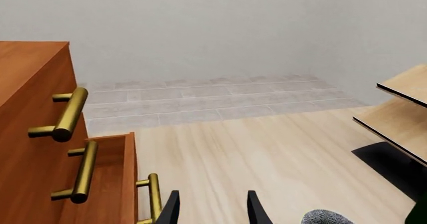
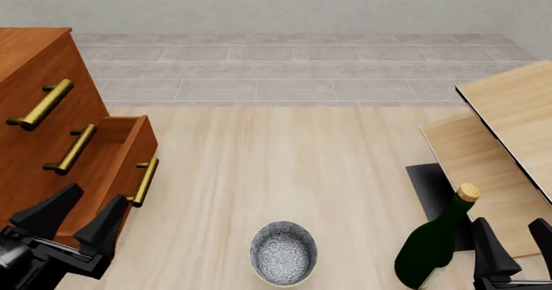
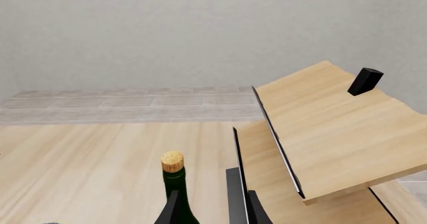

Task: Close the bottom drawer of the cabinet.

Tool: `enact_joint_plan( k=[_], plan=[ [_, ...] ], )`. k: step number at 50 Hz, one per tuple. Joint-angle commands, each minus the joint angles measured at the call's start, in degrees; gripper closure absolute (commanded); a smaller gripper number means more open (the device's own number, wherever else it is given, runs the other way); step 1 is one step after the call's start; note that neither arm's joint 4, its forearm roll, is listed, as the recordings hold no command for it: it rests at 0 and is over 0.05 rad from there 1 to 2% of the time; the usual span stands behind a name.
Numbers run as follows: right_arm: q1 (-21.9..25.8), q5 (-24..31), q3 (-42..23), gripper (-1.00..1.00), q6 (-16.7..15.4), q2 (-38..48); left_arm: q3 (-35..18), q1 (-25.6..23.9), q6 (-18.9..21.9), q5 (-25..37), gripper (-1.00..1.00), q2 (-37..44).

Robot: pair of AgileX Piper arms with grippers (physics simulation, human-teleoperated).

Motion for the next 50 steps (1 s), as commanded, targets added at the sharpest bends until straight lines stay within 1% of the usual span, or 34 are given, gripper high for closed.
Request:
enact_joint_plan(
  k=[1, 7, 11, 13, 16, 18, 21, 27, 34, 42, 44, 48, 50],
  plan=[
    [-0.2, 0.1, 0.0, -1.00, 0.2, -0.1, -1.8, -5.3, -2.1, -2.1, -1.00, 6.5],
    [-0.3, 0.0, 0.1, -1.00, 0.2, -0.1, -2.1, -6.7, -3.4, -4.1, -1.00, 11.8],
    [-0.4, -0.1, 0.0, -1.00, 0.2, -0.1, -2.1, -7.2, -2.4, -5.3, -1.00, 13.9],
    [-0.4, 0.0, -0.1, -1.00, 0.3, -0.1, -2.2, -7.7, -3.2, -6.3, -1.00, 16.8],
    [-0.3, 0.0, 0.0, -1.00, 0.2, -0.2, -2.4, -8.5, -3.4, -7.6, -1.00, 19.9],
    [-0.5, 0.0, -0.1, -1.00, 0.3, -0.2, -2.2, -8.9, -3.3, -7.9, -1.00, 19.9],
    [-0.6, 0.0, -0.1, -1.00, 0.4, -0.2, -2.6, -9.4, -4.4, -9.3, -1.00, 23.9],
    [-0.6, -0.2, 0.0, -1.00, 0.4, -0.3, -3.1, -9.5, -5.8, -11.6, -1.00, 29.3],
    [-0.7, -0.1, 0.0, -1.00, 0.5, -0.3, -3.3, -9.8, -8.2, -13.1, -1.00, 33.3],
    [-0.7, -0.1, -0.1, -1.00, 0.6, -0.3, -2.2, -9.6, -10.8, -18.1, -1.00, 39.7],
    [-0.7, -0.1, -0.1, -1.00, 0.6, -0.3, -2.0, -9.3, -10.8, -18.7, -1.00, 40.3],
    [-0.7, -0.1, -0.1, -1.00, 0.7, -0.3, -1.0, -8.9, -12.1, -22.3, -1.00, 44.2],
    [-0.7, -0.1, -0.1, -1.00, 0.7, -0.3, -0.5, -8.6, -11.9, -23.6, -1.00, 45.2]
  ],
)
